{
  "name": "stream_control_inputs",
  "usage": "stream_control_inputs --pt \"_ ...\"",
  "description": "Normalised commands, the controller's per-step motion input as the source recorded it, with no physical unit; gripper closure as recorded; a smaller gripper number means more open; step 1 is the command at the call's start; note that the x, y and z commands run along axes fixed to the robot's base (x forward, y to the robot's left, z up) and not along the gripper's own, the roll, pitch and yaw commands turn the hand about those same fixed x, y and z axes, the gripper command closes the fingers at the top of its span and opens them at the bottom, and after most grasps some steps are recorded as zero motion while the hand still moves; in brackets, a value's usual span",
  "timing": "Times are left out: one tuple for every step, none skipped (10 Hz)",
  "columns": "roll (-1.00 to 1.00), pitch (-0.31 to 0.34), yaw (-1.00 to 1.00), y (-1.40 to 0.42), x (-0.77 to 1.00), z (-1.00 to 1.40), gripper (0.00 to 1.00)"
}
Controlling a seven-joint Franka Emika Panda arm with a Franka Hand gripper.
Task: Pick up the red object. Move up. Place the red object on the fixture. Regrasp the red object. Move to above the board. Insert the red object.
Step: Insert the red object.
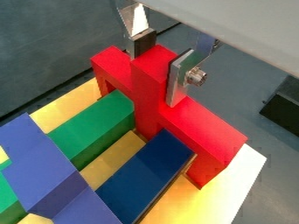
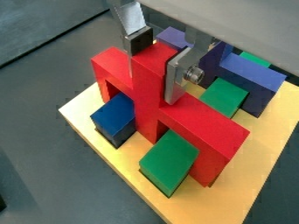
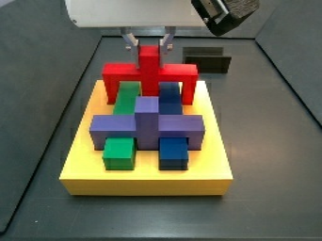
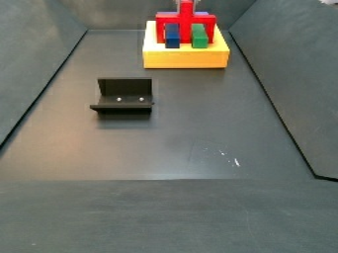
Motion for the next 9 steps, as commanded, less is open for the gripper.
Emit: stream_control_inputs --pt "-0.29 -0.086 0.0 0.09 0.0 0.14 1.0" --pt "-0.21 -0.081 0.0 0.04 0.0 0.02 1.0" --pt "-0.11 -0.04 0.0 0.02 0.0 0.0 1.0" --pt "-0.06 -0.02 0.0 0.0 0.0 0.0 1.0" --pt "-0.01 -0.009 0.0 0.0 0.0 -0.02 1.0" --pt "0.0 -0.016 0.0 0.0 -0.04 -0.06 1.0" --pt "0.02 0.0 0.0 0.0 -0.04 -0.08 1.0" --pt "0.01 0.037 -0.1 0.0 -0.09 -0.03 1.0" --pt "0.0 0.011 -0.13 0.0 -0.16 -0.03 1.0"
